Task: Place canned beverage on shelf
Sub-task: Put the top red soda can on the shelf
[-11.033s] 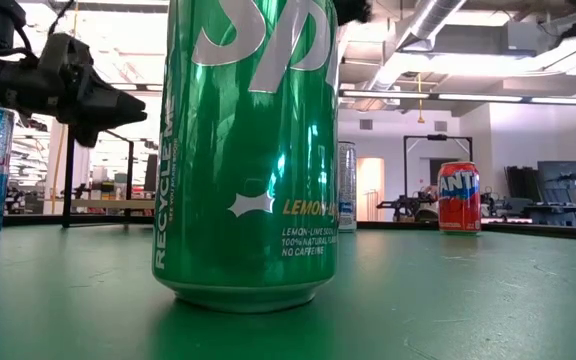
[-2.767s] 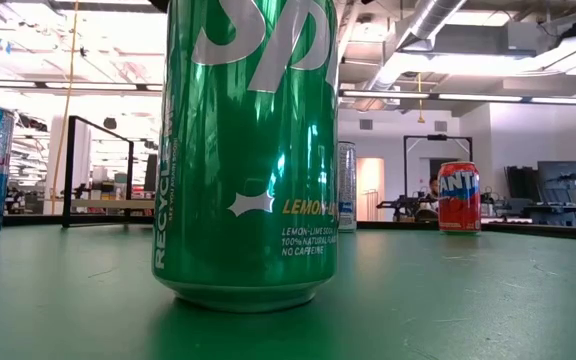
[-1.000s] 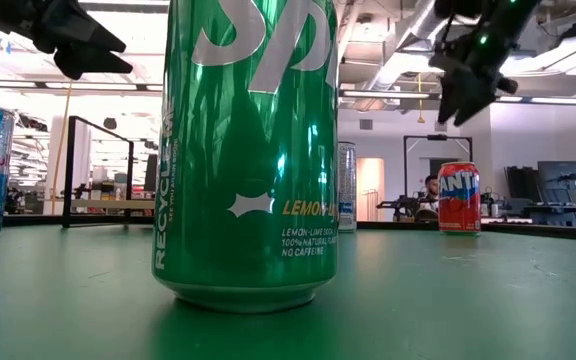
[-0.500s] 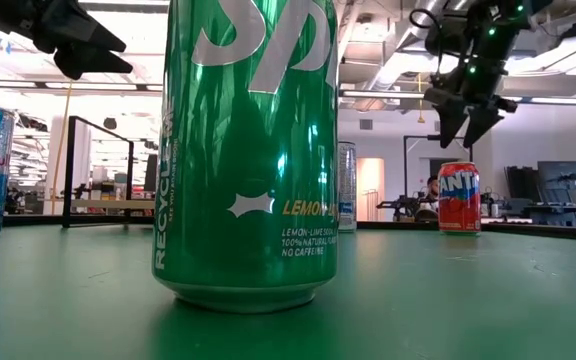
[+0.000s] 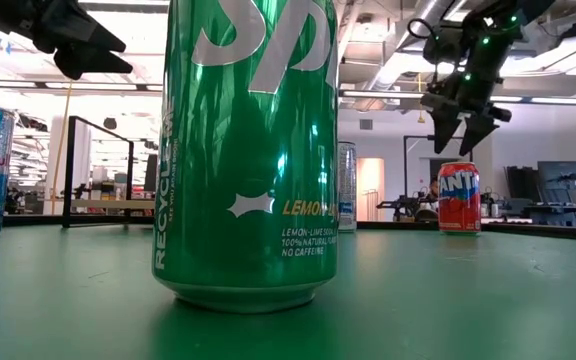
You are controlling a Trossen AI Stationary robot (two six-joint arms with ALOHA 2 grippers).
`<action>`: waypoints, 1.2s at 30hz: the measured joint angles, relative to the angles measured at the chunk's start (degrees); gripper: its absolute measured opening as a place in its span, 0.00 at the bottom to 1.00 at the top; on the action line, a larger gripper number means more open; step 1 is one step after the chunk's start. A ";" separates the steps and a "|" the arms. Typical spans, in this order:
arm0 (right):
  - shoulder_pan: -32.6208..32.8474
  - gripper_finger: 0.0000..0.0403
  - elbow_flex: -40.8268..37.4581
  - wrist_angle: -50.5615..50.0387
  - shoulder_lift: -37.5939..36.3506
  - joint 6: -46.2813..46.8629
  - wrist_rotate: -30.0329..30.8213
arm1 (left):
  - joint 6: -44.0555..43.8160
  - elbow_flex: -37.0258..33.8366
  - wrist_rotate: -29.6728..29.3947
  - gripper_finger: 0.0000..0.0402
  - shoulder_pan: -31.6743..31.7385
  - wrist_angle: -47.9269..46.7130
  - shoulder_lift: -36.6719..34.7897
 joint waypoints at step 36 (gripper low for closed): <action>11.74 0.83 -19.23 14.79 -7.37 13.52 14.71 | 0.62 0.04 -0.71 0.67 0.02 0.47 0.00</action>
